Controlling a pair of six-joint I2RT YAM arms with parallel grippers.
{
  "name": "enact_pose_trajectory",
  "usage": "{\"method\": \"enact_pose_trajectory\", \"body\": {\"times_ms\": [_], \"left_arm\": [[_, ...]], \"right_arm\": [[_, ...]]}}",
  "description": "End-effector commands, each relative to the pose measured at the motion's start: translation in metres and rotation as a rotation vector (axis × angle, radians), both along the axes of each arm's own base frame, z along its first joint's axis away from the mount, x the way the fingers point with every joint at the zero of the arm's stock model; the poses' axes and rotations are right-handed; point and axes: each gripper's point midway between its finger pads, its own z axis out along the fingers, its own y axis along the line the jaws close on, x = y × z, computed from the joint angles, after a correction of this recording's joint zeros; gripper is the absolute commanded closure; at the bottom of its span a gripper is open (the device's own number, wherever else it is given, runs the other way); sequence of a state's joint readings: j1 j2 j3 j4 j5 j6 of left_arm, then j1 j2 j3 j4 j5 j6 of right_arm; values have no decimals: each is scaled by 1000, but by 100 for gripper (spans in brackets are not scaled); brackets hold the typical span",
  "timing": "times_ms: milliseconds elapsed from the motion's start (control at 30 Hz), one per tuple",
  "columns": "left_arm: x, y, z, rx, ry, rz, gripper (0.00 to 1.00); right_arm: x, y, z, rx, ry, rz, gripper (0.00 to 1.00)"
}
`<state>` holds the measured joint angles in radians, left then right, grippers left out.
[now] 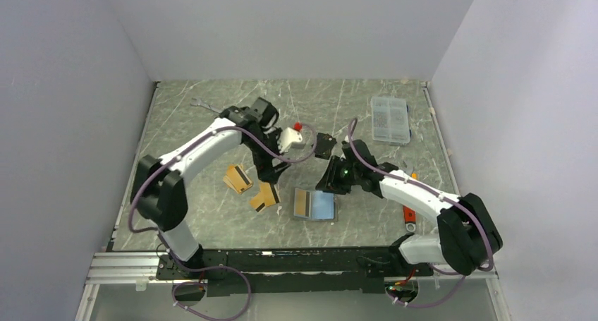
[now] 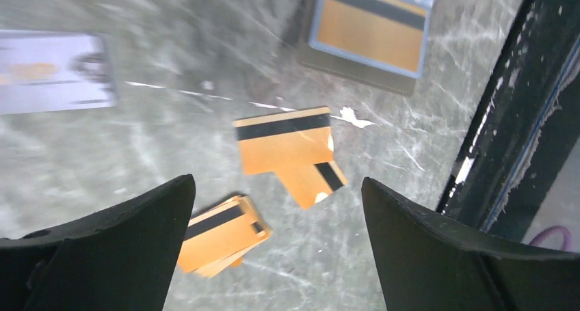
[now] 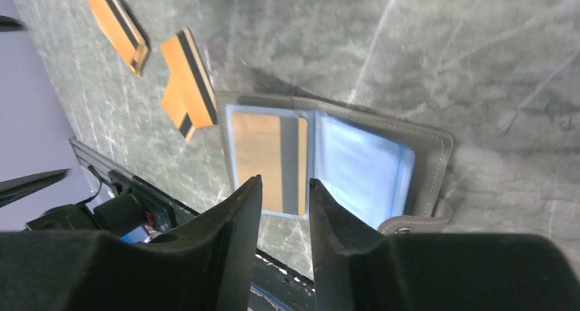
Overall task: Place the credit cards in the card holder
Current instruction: Insert the credit card into the card holder, then pick up the credit card from the center of the board.
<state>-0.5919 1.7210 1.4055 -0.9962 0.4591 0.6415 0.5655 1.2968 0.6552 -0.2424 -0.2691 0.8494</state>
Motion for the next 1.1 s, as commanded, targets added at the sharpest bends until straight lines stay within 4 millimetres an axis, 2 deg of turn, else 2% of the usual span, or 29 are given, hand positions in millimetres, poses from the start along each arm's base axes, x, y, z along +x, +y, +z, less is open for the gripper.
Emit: {"method": "enact_pose_trajectory", "body": {"times_ms": [0, 67, 100, 133, 167, 200, 233, 267, 300, 333, 400, 433, 467, 533, 567, 633, 667, 733, 800, 867, 900, 1000, 1067], "left_arm": [[26, 12, 90, -70, -238, 53, 0], [50, 25, 127, -131, -331, 170, 1], [60, 35, 139, -158, -365, 229, 1], [74, 47, 144, -172, -401, 297, 1], [82, 58, 139, -179, -403, 330, 7], [84, 62, 129, -168, -380, 322, 39], [78, 63, 116, -140, -312, 303, 64], [70, 61, 106, -125, -231, 259, 74], [66, 59, 101, -117, -172, 240, 72], [68, 57, 100, -125, -138, 250, 65], [81, 55, 106, -162, -180, 294, 35], [89, 54, 112, -188, -223, 319, 8], [99, 54, 119, -219, -268, 355, 1], [119, 58, 119, -284, -261, 485, 1], [129, 61, 111, -292, -211, 559, 1], [134, 52, 96, -286, -70, 514, 1], [139, 49, 80, -261, 1, 511, 1], [169, 53, 79, -315, -111, 606, 1], [186, 55, 76, -366, -188, 702, 1], [192, 47, 55, -350, -96, 732, 1], [201, 43, 55, -330, -70, 740, 1], [215, 47, 11, -188, -4, 793, 0], [226, 52, -6, -170, -38, 832, 1]], "right_arm": [[36, 5, 38, 19, -122, 24, 62], [53, 8, 52, 18, -170, 28, 57], [63, 10, 61, 9, -201, 33, 55], [71, 13, 65, -1, -216, 44, 53], [81, 17, 72, -6, -239, 54, 52], [90, 21, 77, -8, -259, 66, 50], [98, 26, 81, -11, -274, 76, 49], [107, 29, 84, -17, -291, 85, 48], [113, 33, 86, -20, -302, 100, 48], [120, 37, 87, -25, -311, 111, 48], [137, 44, 90, -29, -332, 127, 47], [144, 47, 91, -34, -342, 134, 47], [151, 49, 88, -38, -346, 139, 47], [165, 55, 82, -35, -354, 143, 46], [172, 57, 73, -35, -342, 148, 46], [183, 65, 66, -22, -334, 163, 45], [187, 68, 62, -20, -332, 169, 45], [197, 74, 55, -19, -334, 173, 44], [206, 78, 47, -24, -332, 175, 44], [218, 84, 43, -29, -340, 176, 44], [224, 86, 39, -31, -339, 176, 44], [237, 92, 25, -41, -329, 175, 44], [248, 96, 19, -47, -332, 171, 44]]}}
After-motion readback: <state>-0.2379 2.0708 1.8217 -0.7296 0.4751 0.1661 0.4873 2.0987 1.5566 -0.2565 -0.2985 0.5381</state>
